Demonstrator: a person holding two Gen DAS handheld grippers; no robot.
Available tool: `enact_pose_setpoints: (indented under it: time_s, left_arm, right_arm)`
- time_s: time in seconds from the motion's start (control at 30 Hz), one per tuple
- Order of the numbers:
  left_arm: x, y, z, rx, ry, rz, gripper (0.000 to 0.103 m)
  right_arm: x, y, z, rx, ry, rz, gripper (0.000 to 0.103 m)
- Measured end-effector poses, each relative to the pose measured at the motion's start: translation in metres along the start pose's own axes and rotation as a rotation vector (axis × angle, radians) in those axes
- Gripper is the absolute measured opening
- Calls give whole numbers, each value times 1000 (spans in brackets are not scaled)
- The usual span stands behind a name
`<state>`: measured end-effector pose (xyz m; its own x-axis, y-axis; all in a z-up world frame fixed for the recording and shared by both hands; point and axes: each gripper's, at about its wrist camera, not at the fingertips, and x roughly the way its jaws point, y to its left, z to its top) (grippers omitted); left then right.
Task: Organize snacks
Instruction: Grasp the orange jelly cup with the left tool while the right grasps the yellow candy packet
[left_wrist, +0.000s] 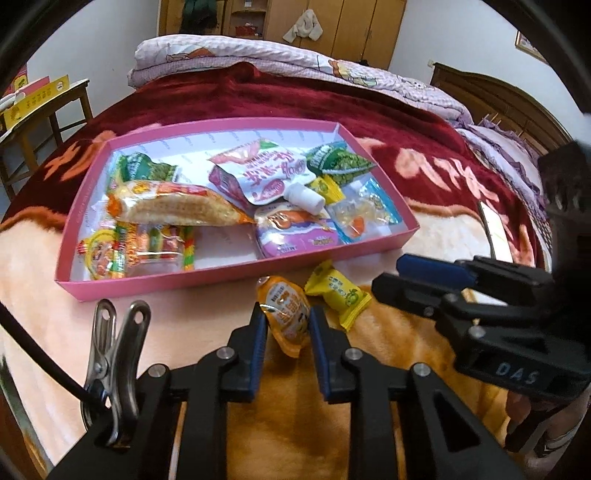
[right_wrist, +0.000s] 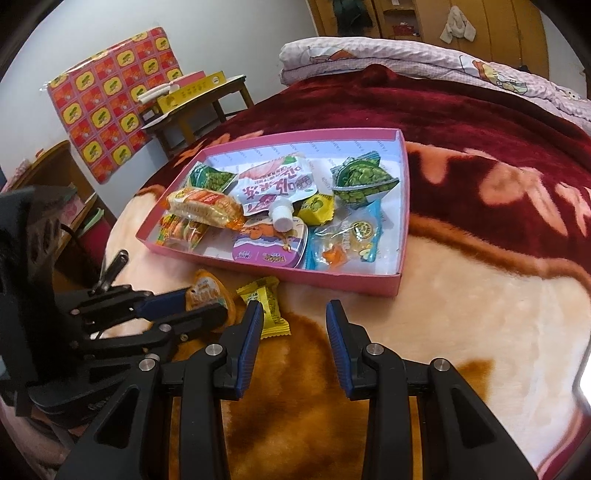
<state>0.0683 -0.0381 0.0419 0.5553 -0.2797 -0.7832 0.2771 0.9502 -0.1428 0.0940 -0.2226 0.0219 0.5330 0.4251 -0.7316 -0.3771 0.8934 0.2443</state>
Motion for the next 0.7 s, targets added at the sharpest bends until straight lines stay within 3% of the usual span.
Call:
enact_pose_setpoints:
  time_s: [0.7]
  left_arm:
    - [-36,25,6,-46,-91,27,24]
  right_arm:
    - [31,28,-3,-106,54,-13,33]
